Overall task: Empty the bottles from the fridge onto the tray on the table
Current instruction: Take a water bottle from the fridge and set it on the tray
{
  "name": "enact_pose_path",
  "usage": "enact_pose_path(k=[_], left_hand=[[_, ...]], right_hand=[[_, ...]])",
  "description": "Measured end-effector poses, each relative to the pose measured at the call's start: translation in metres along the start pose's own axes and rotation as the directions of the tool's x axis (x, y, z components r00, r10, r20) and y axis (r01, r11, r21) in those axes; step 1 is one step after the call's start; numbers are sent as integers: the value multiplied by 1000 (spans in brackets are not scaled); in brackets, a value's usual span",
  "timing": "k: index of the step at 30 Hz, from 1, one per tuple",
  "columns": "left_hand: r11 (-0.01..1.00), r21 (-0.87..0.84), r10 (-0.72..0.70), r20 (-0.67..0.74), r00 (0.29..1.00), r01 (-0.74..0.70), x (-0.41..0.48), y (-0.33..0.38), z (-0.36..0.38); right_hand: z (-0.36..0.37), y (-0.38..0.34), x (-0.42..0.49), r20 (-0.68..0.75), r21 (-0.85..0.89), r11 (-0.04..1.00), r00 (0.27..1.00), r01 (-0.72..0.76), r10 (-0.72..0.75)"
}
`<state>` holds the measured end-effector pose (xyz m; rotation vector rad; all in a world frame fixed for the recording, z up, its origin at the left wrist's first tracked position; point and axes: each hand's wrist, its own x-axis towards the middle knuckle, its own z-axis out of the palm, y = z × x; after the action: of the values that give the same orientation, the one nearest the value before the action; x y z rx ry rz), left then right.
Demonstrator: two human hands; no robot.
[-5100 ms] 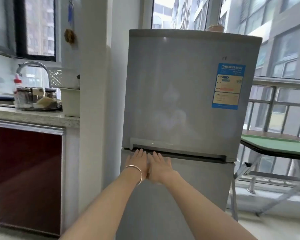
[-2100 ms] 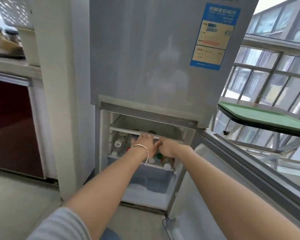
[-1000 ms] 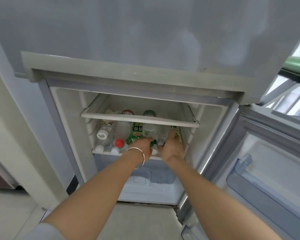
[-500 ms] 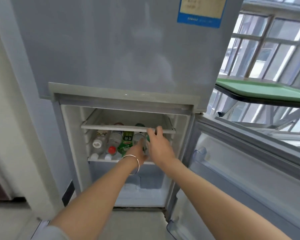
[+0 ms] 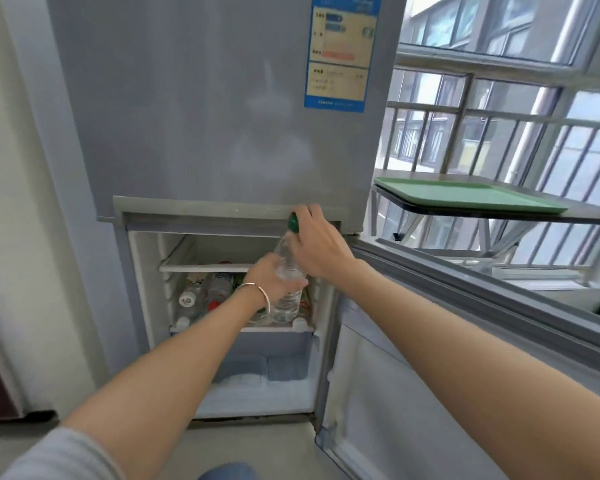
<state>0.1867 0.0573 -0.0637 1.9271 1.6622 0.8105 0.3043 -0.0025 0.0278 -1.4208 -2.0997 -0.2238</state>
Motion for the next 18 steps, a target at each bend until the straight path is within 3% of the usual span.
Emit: enact_pose_path(k=[4, 6, 9, 13, 16, 18], left_hand=[[994, -98, 50, 14, 999, -48, -29, 51, -24], [970, -230, 93, 73, 993, -74, -42, 82, -35], [953, -264, 187, 119, 975, -150, -52, 135, -49], [915, -294, 304, 54, 951, -276, -51, 209, -59], [891, -277, 378, 11, 926, -360, -42, 260, -60], [871, -259, 424, -36, 905, -418, -26, 286, -55]], right_hand=[[-50, 11, -5, -40, 115, 993, 999, 27, -23], [-77, 17, -14, -113, 201, 980, 994, 11, 12], [-114, 37, -27, -160, 264, 964, 983, -44, 89], [-145, 78, -44, -36, 276, 932, 966, -235, 255], [-150, 102, -45, 134, 416, 828, 926, -376, 353], [-147, 128, -31, 92, 472, 793, 916, -386, 391]])
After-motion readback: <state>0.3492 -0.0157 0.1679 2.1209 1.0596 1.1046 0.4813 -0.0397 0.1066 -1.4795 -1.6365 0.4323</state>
